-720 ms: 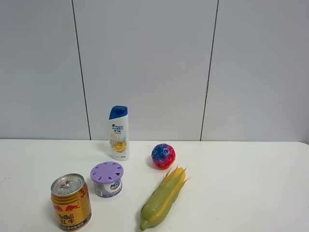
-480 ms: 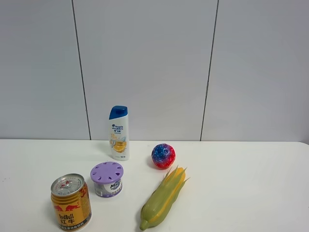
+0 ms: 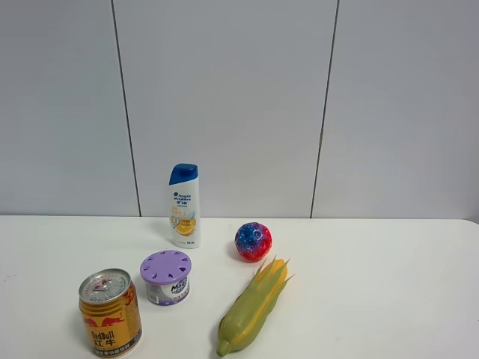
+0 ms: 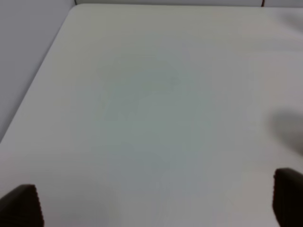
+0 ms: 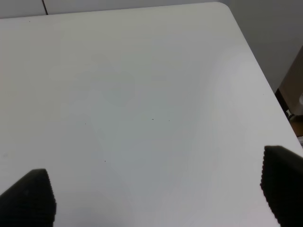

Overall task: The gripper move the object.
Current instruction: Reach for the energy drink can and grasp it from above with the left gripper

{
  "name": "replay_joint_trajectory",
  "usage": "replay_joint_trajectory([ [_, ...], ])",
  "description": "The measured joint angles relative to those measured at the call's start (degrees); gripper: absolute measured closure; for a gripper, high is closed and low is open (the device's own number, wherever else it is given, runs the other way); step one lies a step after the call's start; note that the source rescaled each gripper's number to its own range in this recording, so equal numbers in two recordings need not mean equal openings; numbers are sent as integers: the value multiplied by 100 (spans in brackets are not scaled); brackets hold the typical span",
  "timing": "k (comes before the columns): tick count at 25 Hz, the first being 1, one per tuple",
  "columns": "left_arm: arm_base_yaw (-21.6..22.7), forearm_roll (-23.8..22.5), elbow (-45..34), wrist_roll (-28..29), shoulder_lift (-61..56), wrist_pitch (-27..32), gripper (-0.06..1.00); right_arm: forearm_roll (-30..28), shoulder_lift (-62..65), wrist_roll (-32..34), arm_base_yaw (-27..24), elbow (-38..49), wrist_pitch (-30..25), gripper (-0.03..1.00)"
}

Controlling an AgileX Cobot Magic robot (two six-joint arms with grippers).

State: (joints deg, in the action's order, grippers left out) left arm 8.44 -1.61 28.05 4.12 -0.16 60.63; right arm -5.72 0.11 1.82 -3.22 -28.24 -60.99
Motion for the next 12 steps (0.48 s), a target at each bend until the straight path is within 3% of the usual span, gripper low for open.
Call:
replay_joint_trajectory([
  [5, 0, 705, 172, 0, 209, -23, -6, 0, 0, 0, 0, 0, 0, -3],
  [12, 0, 1137, 946, -481, 1786, 46, -6, 0, 0, 0, 0, 0, 0, -3],
])
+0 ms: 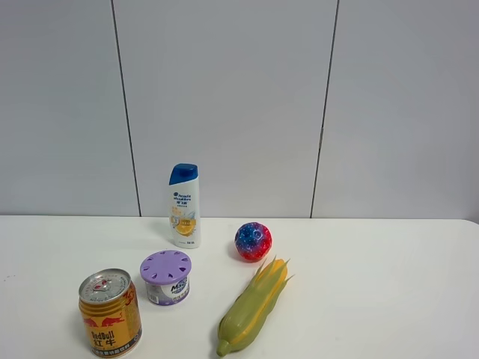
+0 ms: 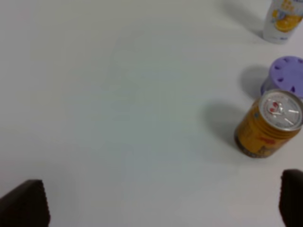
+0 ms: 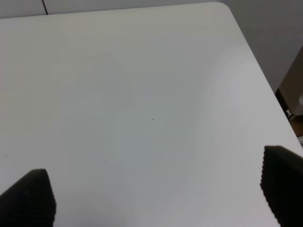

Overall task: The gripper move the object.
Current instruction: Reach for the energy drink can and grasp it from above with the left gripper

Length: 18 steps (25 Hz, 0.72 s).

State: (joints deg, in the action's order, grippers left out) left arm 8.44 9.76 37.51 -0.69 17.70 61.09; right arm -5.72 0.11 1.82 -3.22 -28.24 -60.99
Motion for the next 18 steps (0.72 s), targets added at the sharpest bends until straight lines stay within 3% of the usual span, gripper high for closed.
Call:
replay_joint_trajectory([
  [8, -15, 760, 292, -860, 1453, -5, -6, 0, 0, 0, 0, 0, 0, -3],
  [18, -46, 1048, 298, -1894, 2374, -18, -6, 0, 0, 0, 0, 0, 0, -3],
])
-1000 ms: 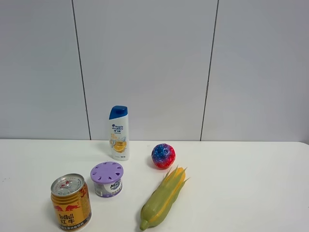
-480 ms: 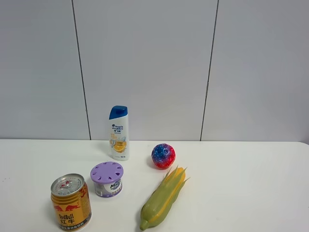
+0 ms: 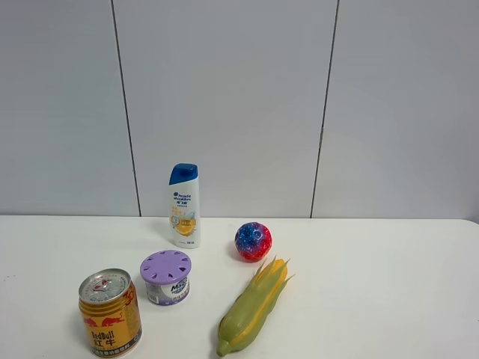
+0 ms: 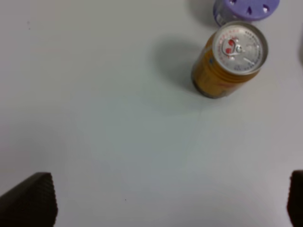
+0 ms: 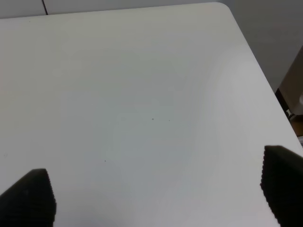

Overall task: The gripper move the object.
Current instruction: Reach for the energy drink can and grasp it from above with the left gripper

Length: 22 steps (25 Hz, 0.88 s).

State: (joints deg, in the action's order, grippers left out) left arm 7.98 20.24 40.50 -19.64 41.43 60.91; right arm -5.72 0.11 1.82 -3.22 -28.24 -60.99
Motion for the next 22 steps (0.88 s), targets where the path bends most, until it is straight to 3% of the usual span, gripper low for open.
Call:
replay_joint_trajectory([
  [9, 0, 52, 0, -188, 658, -96, -6, 0, 0, 0, 0, 0, 0, -3],
  [13, -83, 488, 0, -453, 907, -390, -6, 0, 0, 0, 0, 0, 0, -3],
  [18, -963, 1070, 0, -638, 1348, -643, -6, 0, 0, 0, 0, 0, 0, -3],
  [22, -1807, 930, 4, -615, 1672, -1055, -6, 0, 0, 0, 0, 0, 0, -3],
])
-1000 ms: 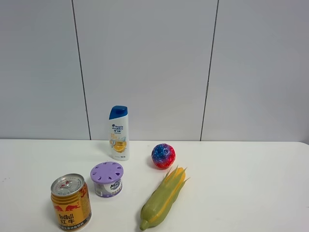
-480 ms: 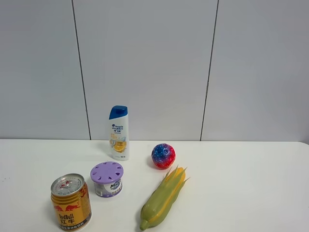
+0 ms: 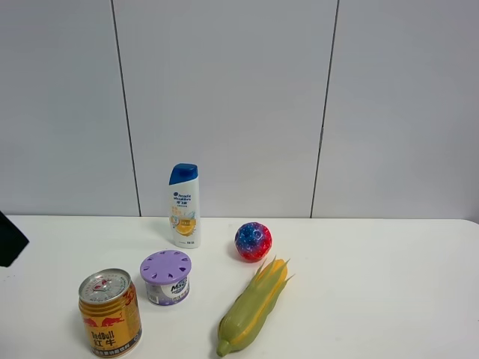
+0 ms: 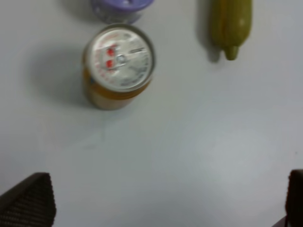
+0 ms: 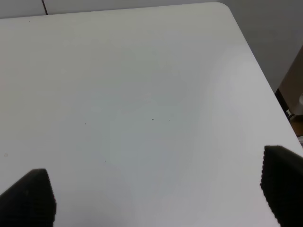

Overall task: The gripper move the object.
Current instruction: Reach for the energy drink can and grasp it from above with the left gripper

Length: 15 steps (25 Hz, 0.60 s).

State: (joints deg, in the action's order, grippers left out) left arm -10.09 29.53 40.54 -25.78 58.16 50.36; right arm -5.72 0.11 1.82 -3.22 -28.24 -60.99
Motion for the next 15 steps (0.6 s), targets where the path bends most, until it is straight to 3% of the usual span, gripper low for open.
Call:
replay_joint_trajectory([
  [7, -989, -823, 45, 257, 497, -574, -6, 0, 0, 0, 0, 0, 0, -3],
  [11, -1264, -1310, 562, 441, 875, -494, -6, 0, 0, 0, 0, 0, 0, -3],
  [15, -1446, -1509, 1289, 483, 1384, -183, -6, 0, 0, 0, 0, 0, 0, -3],
])
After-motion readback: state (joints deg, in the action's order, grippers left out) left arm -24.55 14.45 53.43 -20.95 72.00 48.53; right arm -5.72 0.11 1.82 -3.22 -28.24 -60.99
